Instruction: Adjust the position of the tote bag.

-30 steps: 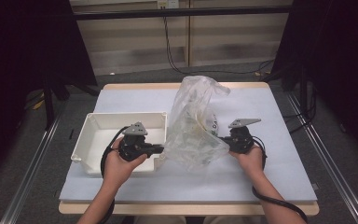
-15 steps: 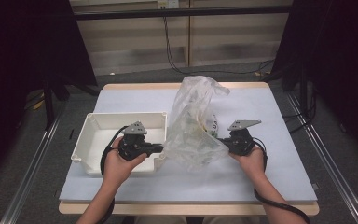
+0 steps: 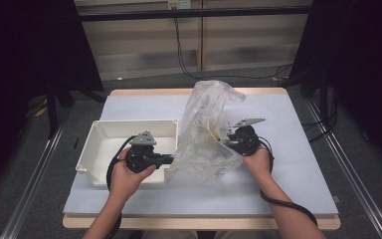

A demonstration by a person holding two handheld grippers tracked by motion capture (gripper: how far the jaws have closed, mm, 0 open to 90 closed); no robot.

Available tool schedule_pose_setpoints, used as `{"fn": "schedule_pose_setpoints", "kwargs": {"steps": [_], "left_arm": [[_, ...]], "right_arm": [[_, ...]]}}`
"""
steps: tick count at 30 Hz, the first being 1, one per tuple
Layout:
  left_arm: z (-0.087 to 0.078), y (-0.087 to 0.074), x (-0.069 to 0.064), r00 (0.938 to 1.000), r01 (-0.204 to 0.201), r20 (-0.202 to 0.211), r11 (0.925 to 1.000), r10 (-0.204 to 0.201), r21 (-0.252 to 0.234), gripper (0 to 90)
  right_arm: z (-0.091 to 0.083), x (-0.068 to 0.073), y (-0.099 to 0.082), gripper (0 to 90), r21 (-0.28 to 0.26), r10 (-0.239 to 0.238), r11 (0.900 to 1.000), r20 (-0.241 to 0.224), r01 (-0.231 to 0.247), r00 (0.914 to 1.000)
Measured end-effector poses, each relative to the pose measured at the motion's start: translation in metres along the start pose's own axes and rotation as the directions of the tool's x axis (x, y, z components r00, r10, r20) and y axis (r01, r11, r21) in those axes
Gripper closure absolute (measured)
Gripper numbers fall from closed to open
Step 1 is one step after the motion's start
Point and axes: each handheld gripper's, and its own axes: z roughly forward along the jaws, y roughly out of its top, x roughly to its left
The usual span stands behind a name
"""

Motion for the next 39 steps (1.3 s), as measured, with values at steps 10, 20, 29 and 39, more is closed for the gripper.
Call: {"fn": "schedule_pose_setpoints", "kwargs": {"steps": [10,20,29,39], "left_arm": [[-0.001,0.001,0.000,0.9999,-0.006,-0.009,0.9999,0.006,-0.012,90.0],[0.010,0.012,0.005,0.9999,-0.010,-0.008,0.9999,0.010,-0.008,90.0],[0.020,0.023,0.017,0.9998,-0.001,-0.019,0.9999,0.000,-0.012,90.0],[0.025,0.029,0.025,0.9998,0.008,-0.016,0.9999,-0.008,0.008,90.0]], "right_arm": [[-0.016,-0.008,-0.006,90.0,-0.038,0.019,0.9991,-0.044,-0.020,0.9989],[-0.066,-0.009,-0.045,90.0,-0.092,0.054,0.9941,-0.030,-0.056,0.9981],[-0.090,0.007,-0.066,87.2,-0.077,0.031,0.9965,-0.023,-0.033,0.9992],[-0.117,-0.003,-0.066,41.9,-0.149,0.079,0.9869,0.118,-0.061,0.9898]]}}
